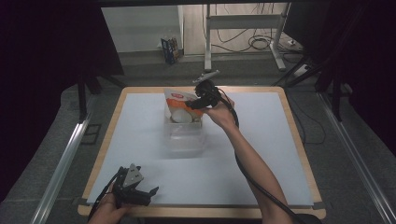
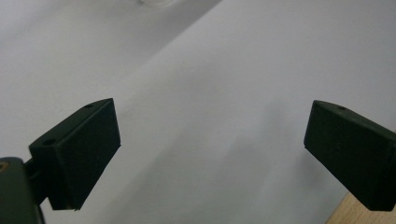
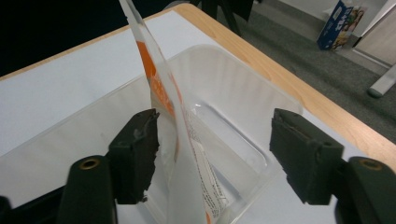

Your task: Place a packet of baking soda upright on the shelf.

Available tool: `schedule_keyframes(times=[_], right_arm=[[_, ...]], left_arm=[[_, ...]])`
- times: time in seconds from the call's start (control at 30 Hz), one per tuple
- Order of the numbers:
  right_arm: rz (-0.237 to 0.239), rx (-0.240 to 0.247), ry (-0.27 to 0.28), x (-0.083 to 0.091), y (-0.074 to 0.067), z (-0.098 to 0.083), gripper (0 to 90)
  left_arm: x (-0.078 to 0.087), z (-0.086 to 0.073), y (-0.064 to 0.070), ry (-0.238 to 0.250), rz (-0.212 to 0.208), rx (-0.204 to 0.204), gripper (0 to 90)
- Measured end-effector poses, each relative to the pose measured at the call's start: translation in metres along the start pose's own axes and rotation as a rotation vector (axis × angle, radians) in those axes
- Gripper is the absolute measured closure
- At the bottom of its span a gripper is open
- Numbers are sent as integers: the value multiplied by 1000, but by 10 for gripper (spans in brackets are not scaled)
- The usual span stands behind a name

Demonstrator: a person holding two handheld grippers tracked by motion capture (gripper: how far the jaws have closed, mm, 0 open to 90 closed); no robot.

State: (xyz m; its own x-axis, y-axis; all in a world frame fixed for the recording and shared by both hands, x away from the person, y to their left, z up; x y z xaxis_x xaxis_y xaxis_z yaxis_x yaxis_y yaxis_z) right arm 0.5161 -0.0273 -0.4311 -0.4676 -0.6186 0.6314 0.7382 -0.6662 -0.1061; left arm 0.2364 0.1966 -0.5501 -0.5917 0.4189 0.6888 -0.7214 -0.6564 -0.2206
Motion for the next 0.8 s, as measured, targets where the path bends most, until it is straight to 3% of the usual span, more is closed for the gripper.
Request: schedule_keyframes(times=[0.47,0.8], right_arm=[[28,30,26,20,-5,-2,176],[43,33,25,28,-5,-9,156]], left_arm=[[0,0,1,-5,0,-6,37],[-1,0,0,-2,-2,1,38]])
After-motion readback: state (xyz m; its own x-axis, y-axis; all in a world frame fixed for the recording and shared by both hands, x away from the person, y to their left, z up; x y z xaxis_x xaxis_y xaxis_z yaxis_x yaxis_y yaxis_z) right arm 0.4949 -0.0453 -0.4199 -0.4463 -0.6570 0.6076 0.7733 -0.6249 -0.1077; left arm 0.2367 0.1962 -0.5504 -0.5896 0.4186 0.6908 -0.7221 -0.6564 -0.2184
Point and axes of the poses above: each handheld gripper's, and its own axes: x roughly backward along the jaws, z roughly out of its top, y roughly to its right, the point moved 3 cm from there along -x, roughly forward along the jaws, and after that the axes turned 10 degrees about -x, right-handed, at the moved point
